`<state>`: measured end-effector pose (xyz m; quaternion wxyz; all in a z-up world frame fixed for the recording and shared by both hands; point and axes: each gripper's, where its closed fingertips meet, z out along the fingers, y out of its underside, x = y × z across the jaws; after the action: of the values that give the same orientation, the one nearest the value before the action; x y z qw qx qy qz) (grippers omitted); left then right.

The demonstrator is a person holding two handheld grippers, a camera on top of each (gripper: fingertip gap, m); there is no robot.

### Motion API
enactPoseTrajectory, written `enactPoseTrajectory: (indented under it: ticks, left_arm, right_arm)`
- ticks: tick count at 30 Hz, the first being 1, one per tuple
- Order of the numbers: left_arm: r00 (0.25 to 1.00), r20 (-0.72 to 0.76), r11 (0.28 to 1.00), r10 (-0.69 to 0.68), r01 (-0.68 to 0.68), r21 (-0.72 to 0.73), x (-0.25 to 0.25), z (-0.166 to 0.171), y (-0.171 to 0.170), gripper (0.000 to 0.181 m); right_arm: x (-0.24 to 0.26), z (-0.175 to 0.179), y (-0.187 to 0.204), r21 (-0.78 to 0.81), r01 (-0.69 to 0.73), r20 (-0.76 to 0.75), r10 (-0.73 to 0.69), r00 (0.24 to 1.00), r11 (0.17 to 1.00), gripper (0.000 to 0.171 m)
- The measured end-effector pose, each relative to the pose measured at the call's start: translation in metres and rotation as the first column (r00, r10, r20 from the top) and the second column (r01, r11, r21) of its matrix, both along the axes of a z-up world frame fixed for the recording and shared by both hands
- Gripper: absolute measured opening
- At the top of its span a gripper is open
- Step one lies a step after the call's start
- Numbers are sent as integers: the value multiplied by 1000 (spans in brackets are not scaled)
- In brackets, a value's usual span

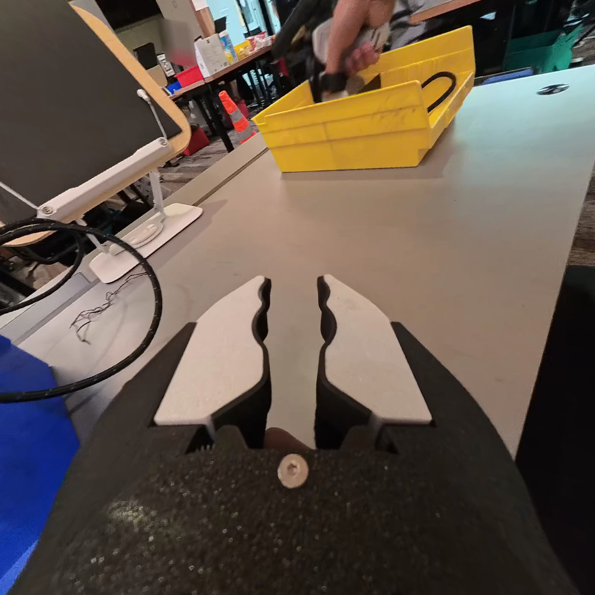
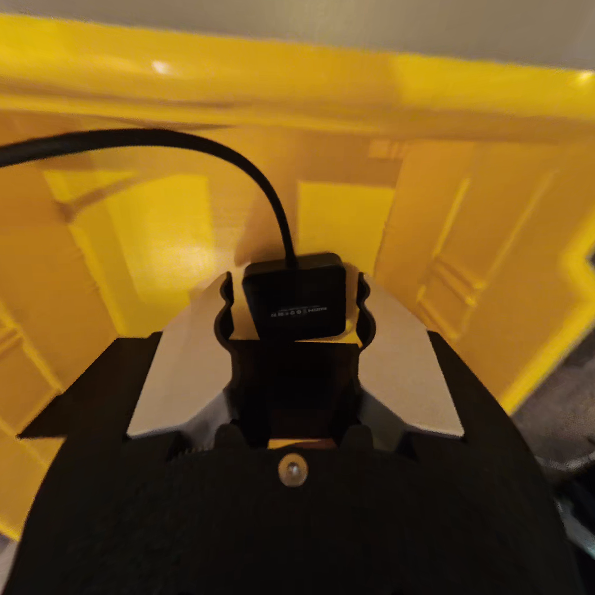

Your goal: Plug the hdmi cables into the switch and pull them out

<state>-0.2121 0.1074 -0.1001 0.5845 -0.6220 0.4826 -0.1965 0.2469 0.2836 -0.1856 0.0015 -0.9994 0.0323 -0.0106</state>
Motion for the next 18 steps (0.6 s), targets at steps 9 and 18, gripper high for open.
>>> enactPoseTrajectory:
  ticks: [9, 18]
  left_arm:
    - [987, 43, 984, 154, -149, -97, -45, 0, 16, 32]
    - [969, 63, 923, 238, -206, -326, -67, -19, 25, 41]
  right_arm:
    - [-61, 180, -35, 785, -154, 43, 195, 980, 601, 81]
    - [-243, 111, -154, 952, 203, -272, 330, 904, 227, 79]
